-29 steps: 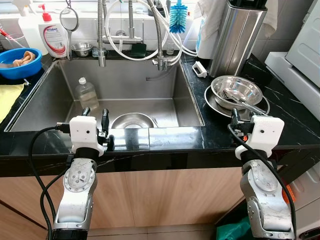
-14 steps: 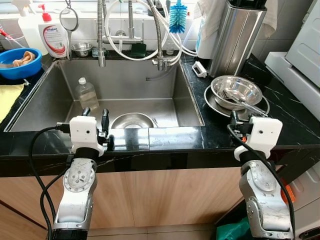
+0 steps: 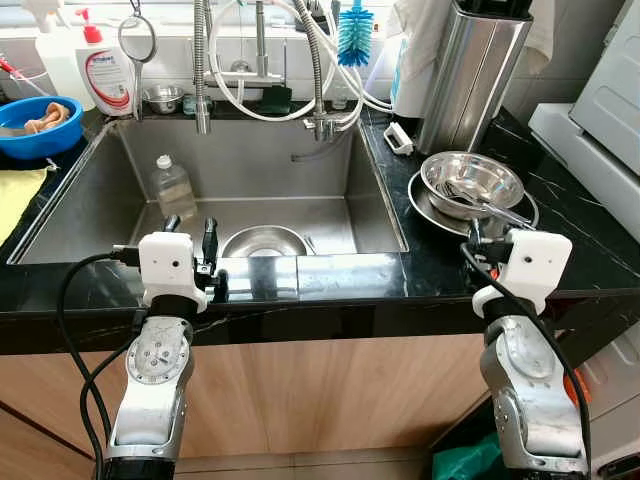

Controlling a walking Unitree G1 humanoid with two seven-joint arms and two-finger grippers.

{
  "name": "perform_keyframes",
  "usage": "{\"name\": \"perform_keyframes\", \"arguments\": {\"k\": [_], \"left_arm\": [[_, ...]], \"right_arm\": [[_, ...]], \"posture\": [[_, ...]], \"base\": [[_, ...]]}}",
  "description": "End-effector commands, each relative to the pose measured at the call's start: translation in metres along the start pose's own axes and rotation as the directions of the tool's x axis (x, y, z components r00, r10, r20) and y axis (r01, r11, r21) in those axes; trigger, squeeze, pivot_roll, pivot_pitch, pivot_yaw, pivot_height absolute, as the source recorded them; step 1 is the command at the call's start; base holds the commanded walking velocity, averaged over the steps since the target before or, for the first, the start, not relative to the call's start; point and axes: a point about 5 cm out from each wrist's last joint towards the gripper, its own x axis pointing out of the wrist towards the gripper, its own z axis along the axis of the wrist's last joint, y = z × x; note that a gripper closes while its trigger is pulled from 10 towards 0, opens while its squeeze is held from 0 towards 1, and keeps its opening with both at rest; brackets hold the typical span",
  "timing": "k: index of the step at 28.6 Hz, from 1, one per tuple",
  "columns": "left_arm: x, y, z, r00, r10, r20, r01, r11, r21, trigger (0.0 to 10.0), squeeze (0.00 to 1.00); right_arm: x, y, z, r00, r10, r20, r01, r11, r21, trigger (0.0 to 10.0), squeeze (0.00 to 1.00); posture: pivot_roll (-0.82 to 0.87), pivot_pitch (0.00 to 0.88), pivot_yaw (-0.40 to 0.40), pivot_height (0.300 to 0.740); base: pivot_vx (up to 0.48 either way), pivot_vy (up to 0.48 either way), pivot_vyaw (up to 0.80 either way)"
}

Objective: Kitchen organization

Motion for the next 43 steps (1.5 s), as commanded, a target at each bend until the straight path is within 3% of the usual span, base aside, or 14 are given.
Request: {"name": "perform_keyframes", "arguments": {"k": [1, 10, 28, 43], "left_arm": [[0.001, -0.001, -0.003, 1.000, -0.012, -0.017, 0.012, 1.000, -0.007, 10.0, 0.00], [0.000, 0.000, -0.003, 1.000, -0.008, -0.020, 0.008, 1.000, -0.005, 10.0, 0.00], [-0.001, 0.001, -0.004, 1.000, -0.001, -0.023, 0.001, 1.000, -0.003, 10.0, 0.00], [-0.002, 0.001, -0.005, 1.000, -0.004, -0.030, 0.004, 1.000, 0.000, 10.0, 0.00]], "right_arm": [[0.001, 0.000, -0.001, 1.000, 0.003, -0.005, -0.003, 1.000, 0.009, 10.0, 0.00], [0.002, 0.004, 0.002, 1.000, 0.024, 0.010, -0.024, 0.999, 0.022, 10.0, 0.00], [0.001, 0.024, -0.004, 0.982, 0.186, -0.023, -0.186, 0.982, 0.022, 10.0, 0.00], [0.004, 0.011, -0.011, 0.994, 0.085, -0.065, -0.086, 0.996, -0.006, 10.0, 0.00]], "posture": [[-0.07, 0.000, -0.036, 0.706], [-0.07, 0.000, -0.037, 0.706], [-0.07, 0.000, -0.044, 0.706], [-0.07, 0.000, -0.041, 0.706]], "base": [[0.000, 0.000, 0.00], [0.000, 0.000, 0.00], [0.000, 0.000, 0.00], [0.000, 0.000, 0.00]]}}
